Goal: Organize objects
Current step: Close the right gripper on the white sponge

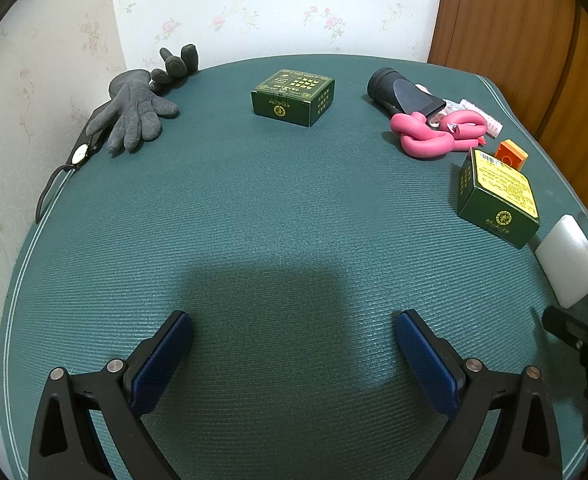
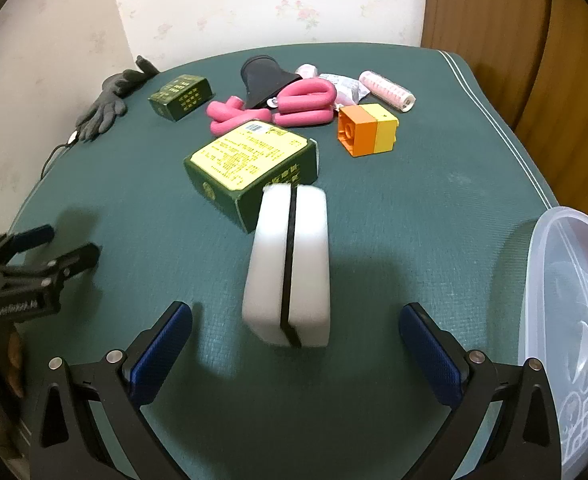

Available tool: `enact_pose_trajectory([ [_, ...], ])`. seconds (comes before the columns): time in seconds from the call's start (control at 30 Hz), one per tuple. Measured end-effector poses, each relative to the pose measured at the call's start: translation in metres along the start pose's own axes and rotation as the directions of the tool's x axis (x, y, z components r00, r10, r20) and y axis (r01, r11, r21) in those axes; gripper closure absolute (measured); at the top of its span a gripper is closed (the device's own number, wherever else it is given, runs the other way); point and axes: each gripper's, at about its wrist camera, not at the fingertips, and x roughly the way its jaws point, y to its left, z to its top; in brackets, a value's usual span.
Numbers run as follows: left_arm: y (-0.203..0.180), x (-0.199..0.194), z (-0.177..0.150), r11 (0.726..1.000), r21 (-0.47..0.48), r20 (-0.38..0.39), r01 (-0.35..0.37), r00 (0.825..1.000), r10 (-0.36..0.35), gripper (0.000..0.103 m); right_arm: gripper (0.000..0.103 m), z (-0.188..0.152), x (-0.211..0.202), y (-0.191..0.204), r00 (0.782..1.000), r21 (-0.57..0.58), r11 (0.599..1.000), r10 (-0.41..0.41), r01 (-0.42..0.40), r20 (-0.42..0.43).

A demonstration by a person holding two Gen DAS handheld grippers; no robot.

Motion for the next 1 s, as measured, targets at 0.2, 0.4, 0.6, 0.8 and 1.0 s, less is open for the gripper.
enact_pose_trajectory([
  [0.2, 0.0, -0.001, 0.0, 1.0, -0.001, -0.001, -0.003, 1.0, 0.003, 0.0, 0.0, 0.002, 0.007, 0.008, 0.999, -0.084, 0.996, -0.04, 0.039, -0.009],
  [0.4, 0.002, -0.001, 0.0, 1.0, -0.003, -0.002, 0.001, 1.0, -0.001, 0.0, 0.0, 0.0, 0.006, 0.007, 0.999, -0.094, 0.995, -0.032, 0.031, -0.005],
  [0.6, 0.0, -0.001, 0.001, 1.0, -0.003, -0.003, -0.002, 1.0, 0.001, 0.0, 0.016, 0.001, 0.0, 0.003, 1.0, -0.079, 0.997, -0.01, 0.012, 0.026],
  [0.8, -0.001, -0.003, 0.004, 1.0, -0.008, -0.009, 0.02, 1.0, -0.02, 0.0, 0.042, 0.005, -0.004, 0.0, 0.999, -0.051, 0.999, 0.02, -0.018, 0.047],
  [1.0, -0.014, -0.012, 0.018, 0.996, 0.007, -0.002, 0.093, 0.996, -0.093, 0.0, 0.07, 0.011, -0.003, -0.01, 0.997, -0.002, 0.999, 0.054, -0.054, 0.059],
])
